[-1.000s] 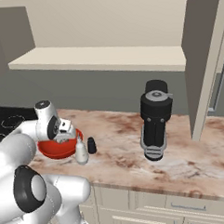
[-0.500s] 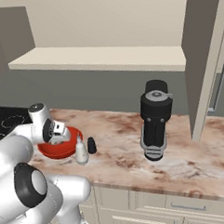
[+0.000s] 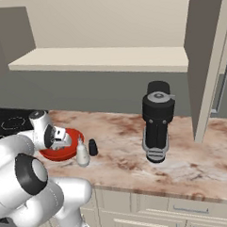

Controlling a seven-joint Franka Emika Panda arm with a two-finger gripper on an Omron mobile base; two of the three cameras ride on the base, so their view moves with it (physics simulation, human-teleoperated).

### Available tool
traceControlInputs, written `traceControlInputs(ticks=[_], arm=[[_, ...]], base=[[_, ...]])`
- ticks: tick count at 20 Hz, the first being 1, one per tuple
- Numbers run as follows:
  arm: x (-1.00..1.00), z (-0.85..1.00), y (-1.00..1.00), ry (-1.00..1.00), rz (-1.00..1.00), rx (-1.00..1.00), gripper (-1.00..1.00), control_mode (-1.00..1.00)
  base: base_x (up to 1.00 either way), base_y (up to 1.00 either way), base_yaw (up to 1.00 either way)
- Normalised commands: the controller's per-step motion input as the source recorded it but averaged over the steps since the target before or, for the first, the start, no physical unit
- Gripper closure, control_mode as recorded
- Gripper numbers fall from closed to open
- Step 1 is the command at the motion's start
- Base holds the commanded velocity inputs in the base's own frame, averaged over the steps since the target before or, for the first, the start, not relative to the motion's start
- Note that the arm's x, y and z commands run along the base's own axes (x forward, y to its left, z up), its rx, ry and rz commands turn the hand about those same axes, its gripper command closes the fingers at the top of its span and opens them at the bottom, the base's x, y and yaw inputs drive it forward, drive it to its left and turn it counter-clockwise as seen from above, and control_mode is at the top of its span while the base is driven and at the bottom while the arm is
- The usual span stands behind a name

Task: Retrieve the bottle and the shaker from the cabinet and place them next to the mixing bowl on the counter. Then add garlic from the fridge to the mixing bowl.

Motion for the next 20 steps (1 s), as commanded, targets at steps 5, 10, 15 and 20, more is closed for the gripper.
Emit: traceControlInputs(ticks=[5,10,15,20], arm=[[0.05,-0.11,-0.04,0.0,-0.01,0.0,1.0,-1.0],[0.04,0.0,-0.01,0.0,-0.02,0.0,1.0,-1.0],[0.0,0.0,0.0,0.0,0.0,0.0,-1.0,-1.0],[0.0,0.0,0.0,0.0,0.0,-0.01,-1.0,-1.0]], base=[[0.0,0.0,0.0],[0.0,0.0,0.0],[0.0,0.0,0.0],[0.0,0.0,0.0]])
